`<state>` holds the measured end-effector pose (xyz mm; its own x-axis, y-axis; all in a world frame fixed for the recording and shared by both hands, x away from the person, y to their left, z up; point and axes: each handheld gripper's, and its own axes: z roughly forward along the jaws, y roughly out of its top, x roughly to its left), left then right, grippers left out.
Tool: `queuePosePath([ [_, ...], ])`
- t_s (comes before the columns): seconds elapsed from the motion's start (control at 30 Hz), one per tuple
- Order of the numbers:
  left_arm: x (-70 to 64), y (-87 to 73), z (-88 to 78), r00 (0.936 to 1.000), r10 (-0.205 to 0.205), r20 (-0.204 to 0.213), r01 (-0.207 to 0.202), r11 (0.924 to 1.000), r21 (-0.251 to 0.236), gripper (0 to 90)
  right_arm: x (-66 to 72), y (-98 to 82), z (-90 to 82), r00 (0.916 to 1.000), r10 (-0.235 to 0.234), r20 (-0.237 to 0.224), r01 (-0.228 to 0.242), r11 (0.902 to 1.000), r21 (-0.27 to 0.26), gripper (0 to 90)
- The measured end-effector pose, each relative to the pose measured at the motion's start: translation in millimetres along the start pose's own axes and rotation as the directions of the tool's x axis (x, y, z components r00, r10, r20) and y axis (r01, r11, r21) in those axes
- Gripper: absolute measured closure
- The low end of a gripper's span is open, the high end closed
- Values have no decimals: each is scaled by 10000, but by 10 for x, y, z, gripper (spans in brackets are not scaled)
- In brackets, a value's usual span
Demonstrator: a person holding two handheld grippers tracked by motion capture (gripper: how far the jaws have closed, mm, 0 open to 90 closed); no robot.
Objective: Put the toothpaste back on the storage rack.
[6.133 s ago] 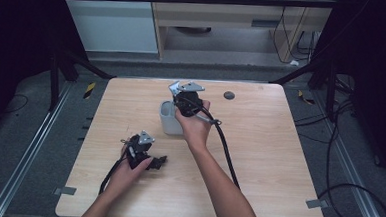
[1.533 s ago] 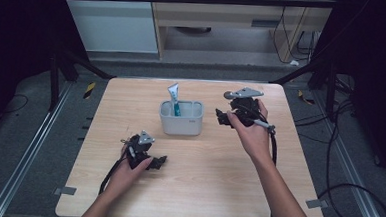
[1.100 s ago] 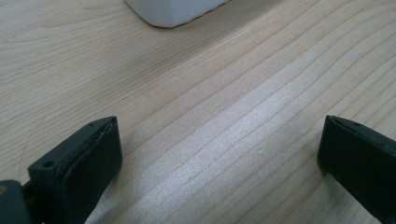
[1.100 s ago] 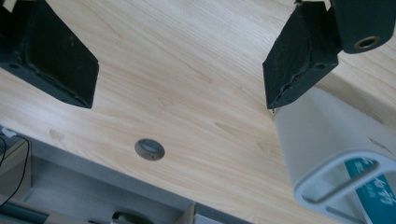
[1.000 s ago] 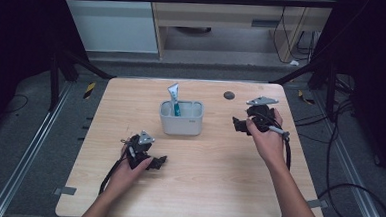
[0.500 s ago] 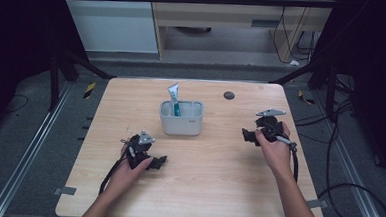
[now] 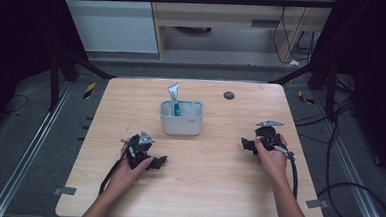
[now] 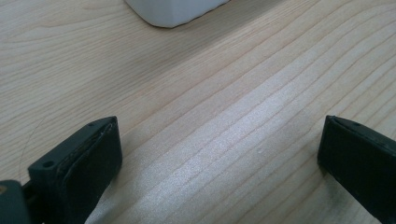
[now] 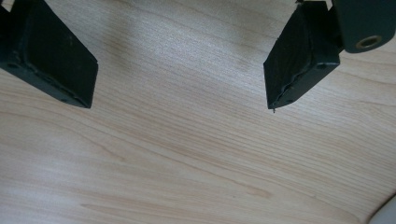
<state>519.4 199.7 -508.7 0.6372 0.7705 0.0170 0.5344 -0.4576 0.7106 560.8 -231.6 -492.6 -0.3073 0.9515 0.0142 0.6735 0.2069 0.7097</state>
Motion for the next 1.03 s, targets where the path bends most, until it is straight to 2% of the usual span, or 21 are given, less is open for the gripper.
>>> queuePosePath([
  [0.07,0,0,0,10000,2,-1,-2,10000,-1,0,-11,-12,32,10000,-18,28,19,10000,-52,102],
  [0.33,0,0,0,10000,-1,-1,1,10000,-3,0,-1,-47,110,9992,389,-42,-389,9992,-133,99],
  [0.63,0,0,0,10000,-1,-1,1,10000,-5,0,29,-85,163,9984,555,101,-549,9971,-522,64],
  [0.8,-2,-1,2,10000,-26,0,26,10000,-26,0,99,-76,187,9998,-108,188,114,9994,-313,44],
  [1.03,0,-1,-1,10000,11,-2,-11,10000,3,0,142,-82,186,9973,413,614,-401,9990,-192,2],
])
